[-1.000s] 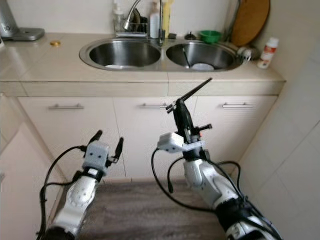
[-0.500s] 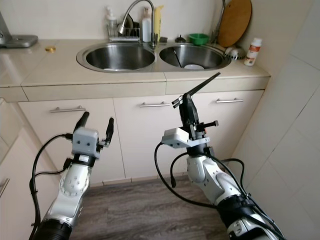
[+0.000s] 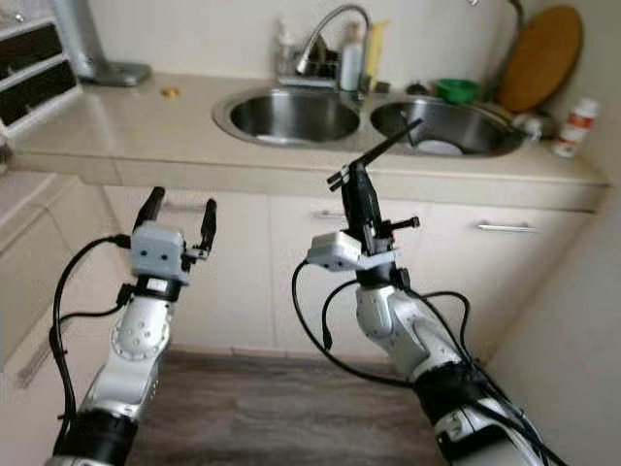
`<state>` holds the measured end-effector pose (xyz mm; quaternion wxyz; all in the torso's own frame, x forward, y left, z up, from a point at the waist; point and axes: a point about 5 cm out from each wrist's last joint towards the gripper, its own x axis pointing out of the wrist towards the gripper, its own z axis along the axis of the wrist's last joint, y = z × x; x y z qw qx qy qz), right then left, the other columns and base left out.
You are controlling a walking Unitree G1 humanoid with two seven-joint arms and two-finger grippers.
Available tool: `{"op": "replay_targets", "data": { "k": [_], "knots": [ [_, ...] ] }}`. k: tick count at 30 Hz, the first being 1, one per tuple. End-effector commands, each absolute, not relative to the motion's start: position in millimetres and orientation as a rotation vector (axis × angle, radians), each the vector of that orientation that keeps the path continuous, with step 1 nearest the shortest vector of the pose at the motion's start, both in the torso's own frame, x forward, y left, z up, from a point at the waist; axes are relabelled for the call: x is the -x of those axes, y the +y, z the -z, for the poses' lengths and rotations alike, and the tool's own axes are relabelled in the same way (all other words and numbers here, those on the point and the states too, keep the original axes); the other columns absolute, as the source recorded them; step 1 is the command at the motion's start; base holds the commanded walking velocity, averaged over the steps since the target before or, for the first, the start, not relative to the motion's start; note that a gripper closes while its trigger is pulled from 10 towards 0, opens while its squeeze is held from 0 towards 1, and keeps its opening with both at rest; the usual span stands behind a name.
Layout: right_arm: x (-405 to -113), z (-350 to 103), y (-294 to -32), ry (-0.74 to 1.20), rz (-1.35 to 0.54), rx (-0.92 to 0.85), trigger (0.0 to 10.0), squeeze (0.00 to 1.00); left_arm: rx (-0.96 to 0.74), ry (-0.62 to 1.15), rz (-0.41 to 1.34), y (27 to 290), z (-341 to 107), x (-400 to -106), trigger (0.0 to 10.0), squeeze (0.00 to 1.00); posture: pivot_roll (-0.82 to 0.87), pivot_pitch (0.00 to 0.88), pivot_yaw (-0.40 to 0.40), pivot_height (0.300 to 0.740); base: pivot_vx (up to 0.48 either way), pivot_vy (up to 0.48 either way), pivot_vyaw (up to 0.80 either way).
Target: Kitchen organization
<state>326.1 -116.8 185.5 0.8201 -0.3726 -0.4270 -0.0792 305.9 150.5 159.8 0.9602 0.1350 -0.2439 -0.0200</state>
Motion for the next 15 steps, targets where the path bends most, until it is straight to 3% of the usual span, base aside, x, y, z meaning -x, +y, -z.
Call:
{"op": "replay_targets", "data": {
  "k": [1,15],
  "knots": [
    [-329.0,-196.1,-118.3,-0.928,0.201,0.763,10.0,0.0,-0.28,-0.502,0.041,151.7,-164.9,-306.3,10.0,0.0,0.09,0.0,-0.037,0.74,0.266,0.0,0.0],
    [-332.6,-204.4,-120.7,-0.943,0.218,0.766,10.0,0.0,-0.278,-0.502,0.039,152.0,-168.3,-308.1,10.0,0.0,0.09,0.0,-0.04,0.74,0.264,0.0,0.0]
  ]
}}
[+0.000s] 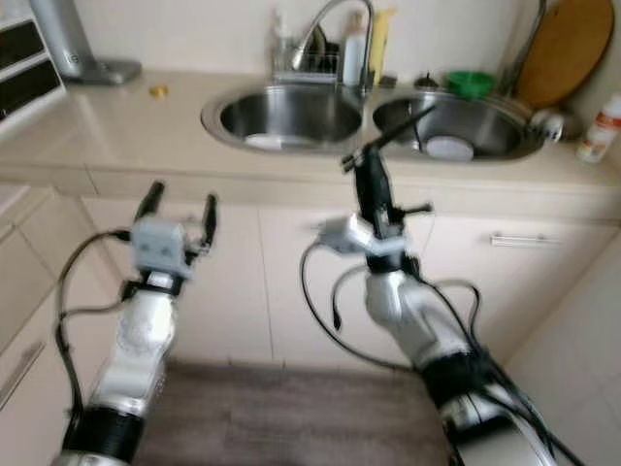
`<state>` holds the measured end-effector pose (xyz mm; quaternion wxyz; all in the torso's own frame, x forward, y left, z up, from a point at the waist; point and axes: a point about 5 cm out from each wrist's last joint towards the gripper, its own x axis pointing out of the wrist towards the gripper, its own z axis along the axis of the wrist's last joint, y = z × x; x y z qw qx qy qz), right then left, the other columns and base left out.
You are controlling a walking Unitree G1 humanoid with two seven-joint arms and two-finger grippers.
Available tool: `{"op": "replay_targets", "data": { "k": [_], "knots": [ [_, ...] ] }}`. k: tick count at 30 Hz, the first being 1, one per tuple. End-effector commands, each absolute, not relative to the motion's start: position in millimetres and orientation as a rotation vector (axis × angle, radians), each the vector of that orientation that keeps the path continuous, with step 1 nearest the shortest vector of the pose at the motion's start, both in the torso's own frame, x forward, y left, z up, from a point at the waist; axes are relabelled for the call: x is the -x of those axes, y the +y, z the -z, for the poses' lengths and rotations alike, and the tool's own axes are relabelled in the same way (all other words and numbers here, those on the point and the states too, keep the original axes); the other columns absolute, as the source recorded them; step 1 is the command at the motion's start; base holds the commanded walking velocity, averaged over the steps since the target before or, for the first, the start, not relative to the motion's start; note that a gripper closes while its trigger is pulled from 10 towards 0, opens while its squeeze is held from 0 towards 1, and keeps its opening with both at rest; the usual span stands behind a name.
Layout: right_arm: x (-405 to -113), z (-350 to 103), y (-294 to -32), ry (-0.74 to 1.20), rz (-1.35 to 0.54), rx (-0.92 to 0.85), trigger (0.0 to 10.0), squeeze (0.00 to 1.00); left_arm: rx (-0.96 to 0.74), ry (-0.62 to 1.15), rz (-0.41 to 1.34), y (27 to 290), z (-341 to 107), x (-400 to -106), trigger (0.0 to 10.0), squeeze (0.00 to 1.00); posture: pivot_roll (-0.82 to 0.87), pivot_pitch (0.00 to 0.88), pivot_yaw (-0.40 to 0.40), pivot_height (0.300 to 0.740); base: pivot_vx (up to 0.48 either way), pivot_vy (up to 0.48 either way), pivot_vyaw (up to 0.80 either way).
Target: Kitchen organization
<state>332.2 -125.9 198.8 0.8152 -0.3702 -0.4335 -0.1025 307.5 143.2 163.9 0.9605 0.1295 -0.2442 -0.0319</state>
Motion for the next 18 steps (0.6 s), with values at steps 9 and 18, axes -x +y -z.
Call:
{"op": "replay_targets", "data": {
  "k": [9,18],
  "knots": [
    [-335.0,-207.1,-120.9,-0.94,0.224,0.763,10.0,0.0,-0.274,-0.502,0.033,152.3,-169.4,-309.1,10.0,0.0,0.09,0.0,-0.043,0.74,0.264,0.0,0.0],
    [-336.3,-207.1,-123.0,-0.928,0.238,0.761,10.0,0.0,-0.271,-0.501,0.035,152.2,-169.1,-309.6,10.0,0.0,0.09,0.0,-0.042,0.74,0.288,0.0,0.0]
  ]
}}
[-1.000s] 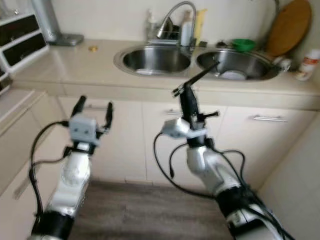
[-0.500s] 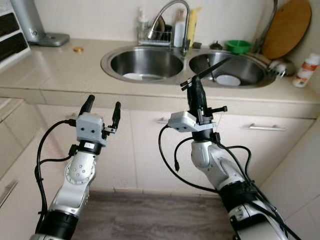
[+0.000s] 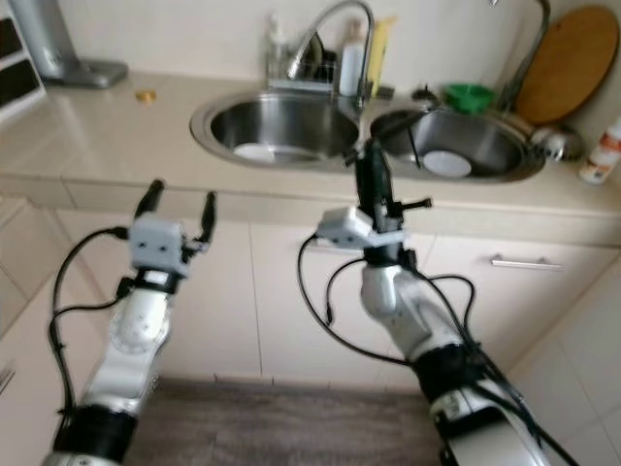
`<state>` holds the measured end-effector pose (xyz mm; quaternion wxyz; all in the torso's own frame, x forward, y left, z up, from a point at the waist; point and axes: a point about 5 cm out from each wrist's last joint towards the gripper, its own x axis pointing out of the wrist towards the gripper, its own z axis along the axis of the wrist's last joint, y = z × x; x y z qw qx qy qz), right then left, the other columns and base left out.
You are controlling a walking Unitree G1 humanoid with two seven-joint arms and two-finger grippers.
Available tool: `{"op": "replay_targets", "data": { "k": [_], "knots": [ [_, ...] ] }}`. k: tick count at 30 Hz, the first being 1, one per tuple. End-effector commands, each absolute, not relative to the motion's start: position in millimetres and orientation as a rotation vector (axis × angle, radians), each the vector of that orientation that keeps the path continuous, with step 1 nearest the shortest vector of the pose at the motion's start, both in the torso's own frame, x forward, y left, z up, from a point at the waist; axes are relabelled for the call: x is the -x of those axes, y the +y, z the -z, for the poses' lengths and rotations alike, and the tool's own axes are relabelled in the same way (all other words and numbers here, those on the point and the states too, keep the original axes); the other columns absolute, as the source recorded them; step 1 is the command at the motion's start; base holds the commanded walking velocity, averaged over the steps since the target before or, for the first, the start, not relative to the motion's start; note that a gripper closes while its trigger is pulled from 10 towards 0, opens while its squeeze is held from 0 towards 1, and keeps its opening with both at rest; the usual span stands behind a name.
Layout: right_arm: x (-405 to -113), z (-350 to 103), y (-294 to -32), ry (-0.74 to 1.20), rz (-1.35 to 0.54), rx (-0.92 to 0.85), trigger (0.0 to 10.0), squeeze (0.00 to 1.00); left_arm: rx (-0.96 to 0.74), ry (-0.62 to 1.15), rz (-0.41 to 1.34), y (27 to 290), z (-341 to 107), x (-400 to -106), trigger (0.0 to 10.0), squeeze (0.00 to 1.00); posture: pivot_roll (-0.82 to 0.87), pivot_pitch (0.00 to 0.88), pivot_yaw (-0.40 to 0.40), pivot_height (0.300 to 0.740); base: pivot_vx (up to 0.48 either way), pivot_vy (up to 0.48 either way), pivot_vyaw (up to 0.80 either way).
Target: Kitchen organization
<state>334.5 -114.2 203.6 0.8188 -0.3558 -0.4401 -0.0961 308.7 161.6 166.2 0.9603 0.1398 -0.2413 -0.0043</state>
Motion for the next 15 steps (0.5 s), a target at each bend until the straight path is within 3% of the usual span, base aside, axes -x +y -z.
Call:
{"op": "replay_targets", "data": {
  "k": [1,15],
  "knots": [
    [-336.4,-206.8,-123.4,-0.926,0.24,0.761,10.0,0.0,-0.27,-0.5,0.036,151.9,-169.1,-309.8,10.0,0.0,0.09,0.0,-0.042,0.74,0.296,0.0,0.0],
    [-339.1,-206.8,-126.3,-0.9,0.254,0.748,10.0,0.0,-0.272,-0.5,0.039,151.5,-170.3,-311.4,10.0,0.0,0.09,0.0,-0.039,0.74,0.298,0.0,0.0]
  ]
}}
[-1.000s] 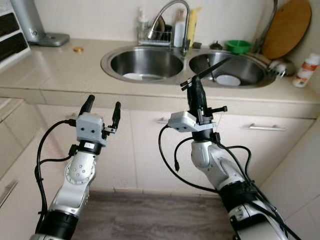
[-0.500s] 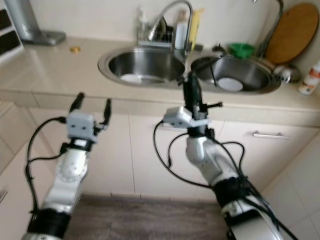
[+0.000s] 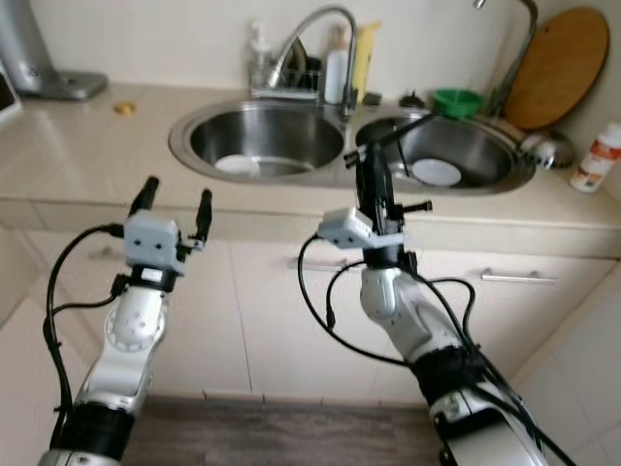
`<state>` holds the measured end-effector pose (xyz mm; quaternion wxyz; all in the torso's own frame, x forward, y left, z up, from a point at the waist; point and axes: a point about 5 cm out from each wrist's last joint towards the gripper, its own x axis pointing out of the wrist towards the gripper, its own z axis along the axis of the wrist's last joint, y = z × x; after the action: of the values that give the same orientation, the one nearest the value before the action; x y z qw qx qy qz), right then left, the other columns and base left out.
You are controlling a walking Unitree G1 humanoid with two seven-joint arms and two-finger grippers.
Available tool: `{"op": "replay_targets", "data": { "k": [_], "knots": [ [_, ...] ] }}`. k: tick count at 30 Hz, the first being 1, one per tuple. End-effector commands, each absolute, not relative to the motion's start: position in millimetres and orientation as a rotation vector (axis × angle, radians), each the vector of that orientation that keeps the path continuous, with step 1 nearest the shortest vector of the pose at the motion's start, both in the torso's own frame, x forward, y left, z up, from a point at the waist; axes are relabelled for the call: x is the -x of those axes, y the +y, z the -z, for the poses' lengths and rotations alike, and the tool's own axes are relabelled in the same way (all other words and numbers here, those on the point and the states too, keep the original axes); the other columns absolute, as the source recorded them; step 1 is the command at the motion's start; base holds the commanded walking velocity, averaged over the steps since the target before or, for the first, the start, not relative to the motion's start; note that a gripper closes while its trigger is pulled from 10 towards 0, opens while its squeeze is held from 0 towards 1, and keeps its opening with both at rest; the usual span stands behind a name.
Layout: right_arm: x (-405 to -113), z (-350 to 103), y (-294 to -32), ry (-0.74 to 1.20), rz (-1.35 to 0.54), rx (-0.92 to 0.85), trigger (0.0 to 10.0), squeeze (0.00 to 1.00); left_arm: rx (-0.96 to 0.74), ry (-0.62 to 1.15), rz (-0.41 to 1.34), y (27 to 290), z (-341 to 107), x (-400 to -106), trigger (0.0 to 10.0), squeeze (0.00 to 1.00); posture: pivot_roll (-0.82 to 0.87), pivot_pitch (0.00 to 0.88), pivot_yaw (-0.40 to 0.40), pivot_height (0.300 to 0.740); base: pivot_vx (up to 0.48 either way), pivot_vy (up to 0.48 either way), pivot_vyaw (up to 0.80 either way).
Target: Kitchen organization
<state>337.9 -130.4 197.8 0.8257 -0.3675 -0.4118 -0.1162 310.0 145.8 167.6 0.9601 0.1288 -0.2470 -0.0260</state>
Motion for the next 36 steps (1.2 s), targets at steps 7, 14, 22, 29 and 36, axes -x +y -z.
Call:
{"op": "replay_targets", "data": {
  "k": [7,14,22,29,36],
  "knots": [
    [-339,-206,-126,-0.893,0.251,0.746,10.0,0.0,-0.272,-0.5,0.039,152,-171,-312,10.0,0.0,0.09,0.0,-0.037,0.74,0.302,0.0,0.0],
    [-339,-205,-126,-0.887,0.245,0.742,10.0,0.0,-0.271,-0.496,0.046,150,-170,-312,10.0,0.0,0.09,0.0,-0.034,0.74,0.308,0.0,0.11],
    [-340,-205,-128,-0.877,0.255,0.735,10.0,0.0,-0.269,-0.491,0.056,148,-169,-311,10.0,0.0,0.09,0.0,-0.034,0.74,0.307,0.0,0.21],
    [-341,-204,-128,-0.861,0.248,0.727,10.0,0.0,-0.271,-0.488,0.057,148,-168,-311,10.0,0.0,0.09,0.0,-0.035,0.74,0.308,0.0,0.0],
    [-354,-205,-129,-0.722,0.201,0.597,10.0,0.0,-0.274,-0.482,0.063,147,-168,-311,10.0,0.0,0.09,0.0,-0.033,0.74,0.305,0.0,0.0]
  ]
}}
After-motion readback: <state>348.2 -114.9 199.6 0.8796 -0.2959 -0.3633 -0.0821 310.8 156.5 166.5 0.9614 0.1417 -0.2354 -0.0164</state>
